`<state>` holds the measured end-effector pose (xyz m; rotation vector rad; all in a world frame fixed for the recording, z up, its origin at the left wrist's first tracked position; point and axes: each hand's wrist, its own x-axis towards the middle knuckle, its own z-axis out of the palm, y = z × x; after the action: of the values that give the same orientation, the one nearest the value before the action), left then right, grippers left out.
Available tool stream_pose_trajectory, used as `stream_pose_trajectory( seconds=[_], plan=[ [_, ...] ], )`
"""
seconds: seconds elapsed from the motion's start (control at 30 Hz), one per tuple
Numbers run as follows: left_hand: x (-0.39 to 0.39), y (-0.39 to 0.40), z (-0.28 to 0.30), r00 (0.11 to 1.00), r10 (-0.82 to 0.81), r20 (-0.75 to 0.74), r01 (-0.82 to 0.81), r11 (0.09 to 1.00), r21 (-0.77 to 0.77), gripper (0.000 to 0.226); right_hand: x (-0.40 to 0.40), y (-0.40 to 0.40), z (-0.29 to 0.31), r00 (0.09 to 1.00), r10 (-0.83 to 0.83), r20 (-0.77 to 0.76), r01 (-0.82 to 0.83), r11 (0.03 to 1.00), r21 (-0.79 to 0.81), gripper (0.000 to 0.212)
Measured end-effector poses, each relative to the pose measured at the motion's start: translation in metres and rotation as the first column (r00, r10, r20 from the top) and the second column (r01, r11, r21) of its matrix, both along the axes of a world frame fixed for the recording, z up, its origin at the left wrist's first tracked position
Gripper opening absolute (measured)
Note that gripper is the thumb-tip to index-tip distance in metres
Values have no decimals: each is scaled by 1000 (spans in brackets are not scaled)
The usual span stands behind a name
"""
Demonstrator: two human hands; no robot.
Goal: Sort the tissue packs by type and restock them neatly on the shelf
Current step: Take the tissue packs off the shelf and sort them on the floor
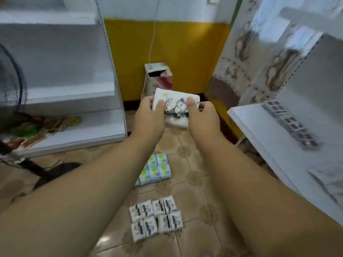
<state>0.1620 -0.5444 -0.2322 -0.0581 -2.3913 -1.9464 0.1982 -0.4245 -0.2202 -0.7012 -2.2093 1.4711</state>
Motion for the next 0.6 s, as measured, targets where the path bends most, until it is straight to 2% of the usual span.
stream_pose_trajectory(
  seconds=[0.1, 0.23, 0.37, 0.5, 0.6],
  plan=[
    [4, -59, -91, 982, 65, 179, -45, 993, -109, 12, -7, -58, -102, 980, 57, 191, -48, 998, -48, 43],
    [1, -90, -206, 927, 101, 360, -30, 980, -199, 14, -14, -85, -222, 924, 147, 352, -129, 989, -75, 35],
    [11, -104, -330, 834, 164, 527, -41, 970, -238, 16, -10, -96, -347, 819, 275, 504, -231, 961, -150, 30],
    [38, -102, -468, 727, 116, 677, 31, 979, -201, 14, 10, -90, -485, 727, 249, 640, -193, 969, -158, 49],
    [51, -101, -573, 653, 100, 751, 83, 976, -202, 26, 22, -79, -584, 681, 195, 706, -126, 981, -150, 41]
  ],
)
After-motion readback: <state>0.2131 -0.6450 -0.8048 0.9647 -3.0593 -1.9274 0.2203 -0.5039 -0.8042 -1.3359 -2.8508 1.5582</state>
